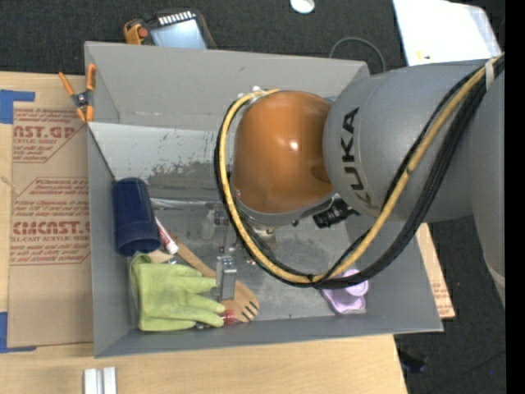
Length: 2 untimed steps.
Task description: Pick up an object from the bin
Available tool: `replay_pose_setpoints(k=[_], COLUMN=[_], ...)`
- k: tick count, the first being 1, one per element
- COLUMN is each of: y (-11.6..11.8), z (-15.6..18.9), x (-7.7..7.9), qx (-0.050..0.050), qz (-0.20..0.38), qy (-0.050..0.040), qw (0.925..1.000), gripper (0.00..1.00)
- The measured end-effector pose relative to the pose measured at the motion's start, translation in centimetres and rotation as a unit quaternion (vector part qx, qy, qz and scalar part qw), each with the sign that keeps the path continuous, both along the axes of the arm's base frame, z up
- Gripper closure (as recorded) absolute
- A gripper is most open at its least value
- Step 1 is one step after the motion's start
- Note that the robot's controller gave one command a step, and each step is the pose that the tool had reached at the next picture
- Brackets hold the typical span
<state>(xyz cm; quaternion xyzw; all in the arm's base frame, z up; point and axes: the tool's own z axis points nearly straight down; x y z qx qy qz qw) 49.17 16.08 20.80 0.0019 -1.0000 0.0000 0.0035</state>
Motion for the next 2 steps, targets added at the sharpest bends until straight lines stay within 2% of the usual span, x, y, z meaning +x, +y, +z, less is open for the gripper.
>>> replay_pose_setpoints(k=[1,2], y=[-0.1,1.5], z=[0.5,-7.6], x=[0.2,-0.1], qx=[0.001,0.002], qz=[-0.002,0.006], qy=[-0.0038,-0.0056], qw=[1.0000,1.0000], gripper=[0.00,0.00])
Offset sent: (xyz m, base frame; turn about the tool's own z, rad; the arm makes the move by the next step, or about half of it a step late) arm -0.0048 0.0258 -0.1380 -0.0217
